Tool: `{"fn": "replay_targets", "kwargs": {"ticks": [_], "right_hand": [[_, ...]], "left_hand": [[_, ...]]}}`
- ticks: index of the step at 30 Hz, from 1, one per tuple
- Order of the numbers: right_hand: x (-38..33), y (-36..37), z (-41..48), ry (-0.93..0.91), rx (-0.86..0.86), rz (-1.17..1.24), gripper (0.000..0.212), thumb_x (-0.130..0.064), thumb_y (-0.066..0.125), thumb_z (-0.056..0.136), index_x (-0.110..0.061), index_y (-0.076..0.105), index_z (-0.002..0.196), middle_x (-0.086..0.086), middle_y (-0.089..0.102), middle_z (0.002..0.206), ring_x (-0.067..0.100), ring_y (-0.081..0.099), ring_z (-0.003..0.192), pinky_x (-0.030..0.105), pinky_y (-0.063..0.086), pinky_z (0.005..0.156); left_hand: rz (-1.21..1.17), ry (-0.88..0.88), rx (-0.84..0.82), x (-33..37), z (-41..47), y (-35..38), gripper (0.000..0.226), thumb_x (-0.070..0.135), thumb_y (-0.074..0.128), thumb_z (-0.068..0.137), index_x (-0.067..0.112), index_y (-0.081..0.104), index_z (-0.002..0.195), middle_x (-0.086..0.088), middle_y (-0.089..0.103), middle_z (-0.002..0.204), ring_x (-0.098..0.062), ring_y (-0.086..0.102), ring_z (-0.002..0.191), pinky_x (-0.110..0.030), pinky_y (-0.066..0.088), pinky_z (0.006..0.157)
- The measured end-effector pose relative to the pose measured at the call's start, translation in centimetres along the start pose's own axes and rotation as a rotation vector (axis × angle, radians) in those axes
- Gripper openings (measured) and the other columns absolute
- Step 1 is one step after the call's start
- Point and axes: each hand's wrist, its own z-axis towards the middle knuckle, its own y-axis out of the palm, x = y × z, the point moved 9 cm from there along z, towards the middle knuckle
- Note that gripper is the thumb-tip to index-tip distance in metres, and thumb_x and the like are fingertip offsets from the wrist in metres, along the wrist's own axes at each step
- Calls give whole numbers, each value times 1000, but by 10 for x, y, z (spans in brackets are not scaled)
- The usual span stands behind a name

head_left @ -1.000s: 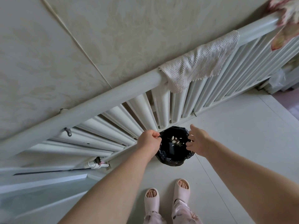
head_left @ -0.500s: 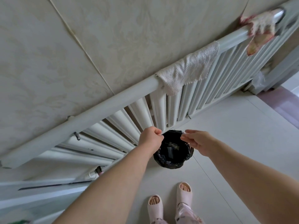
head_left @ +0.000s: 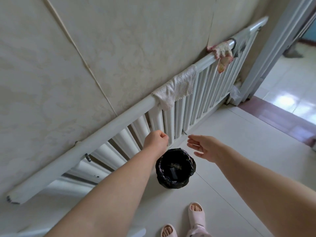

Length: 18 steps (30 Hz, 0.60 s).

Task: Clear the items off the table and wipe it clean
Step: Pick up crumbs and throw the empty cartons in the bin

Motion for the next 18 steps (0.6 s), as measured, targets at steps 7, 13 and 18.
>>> {"fn": "replay_targets", "kwargs": {"ticks": [7,13,18], "right_hand": [[-23,-29,-40,-110,67,99,11,-11,62,89,-21,65,90,-8,64,85,5,61,81,30,36,85],[-60,-63,-72,-216,143,182,5,-21,62,90,-21,61,85,-7,63,82,5,61,78,29,37,85],[-100,-90,-91,-292,147,218,9,-16,57,93,-21,64,89,-6,65,85,6,62,82,27,39,79]], "left_hand": [[26,103,-6,45,-7,-5,22,12,46,90,23,64,83,2,69,93,-17,60,78,-25,46,65],[30,246,2,109,-13,-6,18,12,49,91,22,64,86,0,68,97,-21,63,92,-27,49,75],[66,352,40,168,-13,-5,17,16,50,93,21,66,95,0,67,99,-19,60,88,-26,45,71]]}}
